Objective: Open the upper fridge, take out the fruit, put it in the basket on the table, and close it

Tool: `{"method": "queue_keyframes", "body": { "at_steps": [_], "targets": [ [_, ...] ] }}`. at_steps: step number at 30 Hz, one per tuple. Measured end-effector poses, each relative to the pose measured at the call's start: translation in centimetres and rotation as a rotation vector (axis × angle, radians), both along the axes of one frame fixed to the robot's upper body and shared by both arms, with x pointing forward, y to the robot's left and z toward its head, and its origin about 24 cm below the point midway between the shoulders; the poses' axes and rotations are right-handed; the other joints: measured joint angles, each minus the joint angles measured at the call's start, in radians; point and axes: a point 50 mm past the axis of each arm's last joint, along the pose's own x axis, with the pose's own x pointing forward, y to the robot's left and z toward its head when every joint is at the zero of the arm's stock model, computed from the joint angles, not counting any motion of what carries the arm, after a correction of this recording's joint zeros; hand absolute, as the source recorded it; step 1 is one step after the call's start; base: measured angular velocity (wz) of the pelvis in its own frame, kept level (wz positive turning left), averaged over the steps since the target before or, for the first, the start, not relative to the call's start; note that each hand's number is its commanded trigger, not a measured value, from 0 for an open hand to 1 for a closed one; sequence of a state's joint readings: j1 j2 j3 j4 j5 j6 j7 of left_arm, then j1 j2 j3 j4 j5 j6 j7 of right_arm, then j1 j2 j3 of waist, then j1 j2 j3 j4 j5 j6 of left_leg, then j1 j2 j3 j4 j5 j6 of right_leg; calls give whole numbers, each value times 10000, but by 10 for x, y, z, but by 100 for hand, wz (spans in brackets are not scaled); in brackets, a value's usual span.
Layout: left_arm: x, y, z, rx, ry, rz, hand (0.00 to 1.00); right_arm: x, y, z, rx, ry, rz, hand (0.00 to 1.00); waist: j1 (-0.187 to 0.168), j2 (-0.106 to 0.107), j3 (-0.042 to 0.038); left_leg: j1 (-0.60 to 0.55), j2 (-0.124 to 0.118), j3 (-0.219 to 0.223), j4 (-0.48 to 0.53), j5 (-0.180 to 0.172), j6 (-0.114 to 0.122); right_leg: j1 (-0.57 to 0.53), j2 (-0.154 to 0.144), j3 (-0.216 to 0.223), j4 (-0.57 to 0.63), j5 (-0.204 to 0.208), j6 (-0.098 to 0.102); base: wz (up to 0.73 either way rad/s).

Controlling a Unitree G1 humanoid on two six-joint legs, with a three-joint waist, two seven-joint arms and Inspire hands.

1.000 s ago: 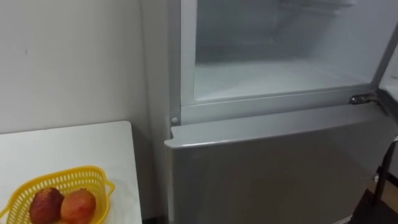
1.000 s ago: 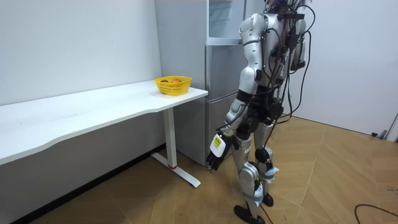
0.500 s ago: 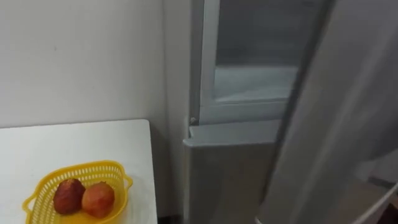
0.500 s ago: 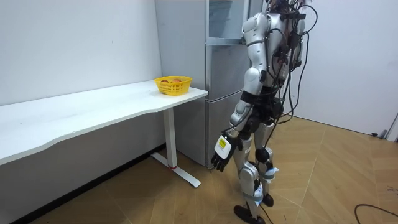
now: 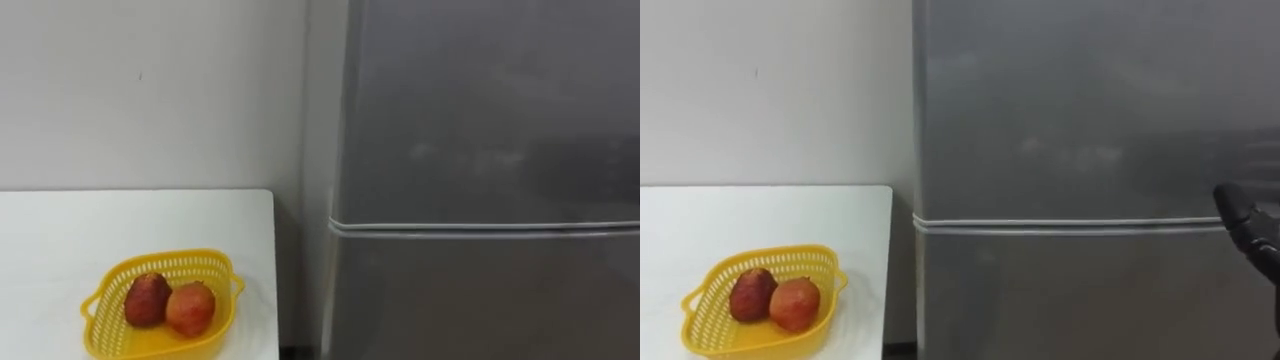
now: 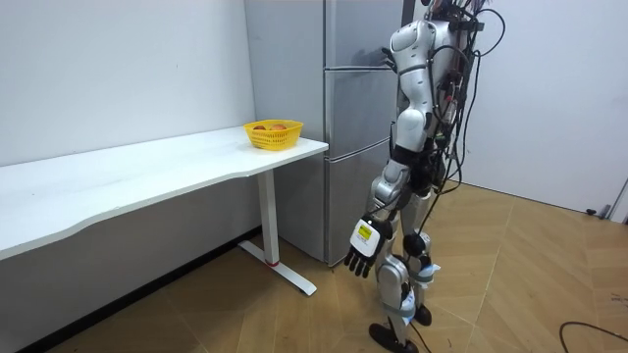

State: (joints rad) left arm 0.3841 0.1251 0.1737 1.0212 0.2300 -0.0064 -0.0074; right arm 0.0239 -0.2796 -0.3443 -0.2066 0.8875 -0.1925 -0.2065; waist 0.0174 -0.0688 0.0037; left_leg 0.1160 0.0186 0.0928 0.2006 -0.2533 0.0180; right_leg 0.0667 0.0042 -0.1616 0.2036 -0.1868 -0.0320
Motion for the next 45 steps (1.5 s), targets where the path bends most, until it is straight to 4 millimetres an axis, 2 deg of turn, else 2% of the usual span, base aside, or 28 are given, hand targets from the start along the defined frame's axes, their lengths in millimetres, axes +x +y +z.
{"method": "queue_keyframes", "body": {
  "at_steps": [6,8,13,17,20,24,31,35,40,45],
  "targets": [
    [-14,-3,-2,-147,623,174,0,0,-2,-1,132,82,-178,0,188,-52,8,-5,-7,-63,48,2,-2,-23,-21,-71,-14,-1,2,1],
    [-16,-3,-2,-176,698,190,0,0,-2,-1,273,98,-330,0,276,-47,-32,-15,-14,-112,62,7,-9,-119,-24,-81,2,-1,-4,0],
    [-18,-3,-2,-176,744,236,0,0,-3,-1,420,169,-587,0,479,-40,-46,-9,-10,-119,62,29,-34,-130,-21,-74,28,14,-25,0],
    [-19,-1,-1,-103,726,405,0,-1,-4,-1,465,135,-693,0,490,-7,-50,-18,3,-121,62,37,-47,-126,-8,-76,22,22,-38,0],
    [-17,0,-1,-81,664,386,0,-1,-3,-1,533,70,-782,0,468,82,-9,-29,3,-124,56,37,-47,-95,-7,-78,0,22,-37,0],
    [-15,0,-1,-36,592,371,0,-1,-3,-2,637,135,-910,0,443,93,-13,-1,1,-121,40,37,-47,-112,-5,-61,9,22,-37,0],
    [-13,7,0,195,402,693,0,-6,-12,-1,874,346,-1749,0,173,117,-11,-54,-10,-121,27,37,-47,-142,-5,-71,-24,14,-25,1],
    [-14,6,1,247,420,686,0,-9,-24,-18,840,1369,-2791,0,-176,131,-18,-22,-3,-141,21,37,-48,45,-2,-183,-178,35,-11,8],
    [-7,9,1,423,200,620,0,-15,-34,-27,769,1995,-3709,0,-573,180,-45,-144,1,-139,-20,38,-50,17,9,-184,-229,31,-13,1],
    [-7,10,1,476,312,629,0,-33,-46,-42,915,3088,-4845,0,-678,203,-57,-138,-4,-81,-50,38,-50,-1,99,-6,-243,31,-11,-8]
  ]
}}
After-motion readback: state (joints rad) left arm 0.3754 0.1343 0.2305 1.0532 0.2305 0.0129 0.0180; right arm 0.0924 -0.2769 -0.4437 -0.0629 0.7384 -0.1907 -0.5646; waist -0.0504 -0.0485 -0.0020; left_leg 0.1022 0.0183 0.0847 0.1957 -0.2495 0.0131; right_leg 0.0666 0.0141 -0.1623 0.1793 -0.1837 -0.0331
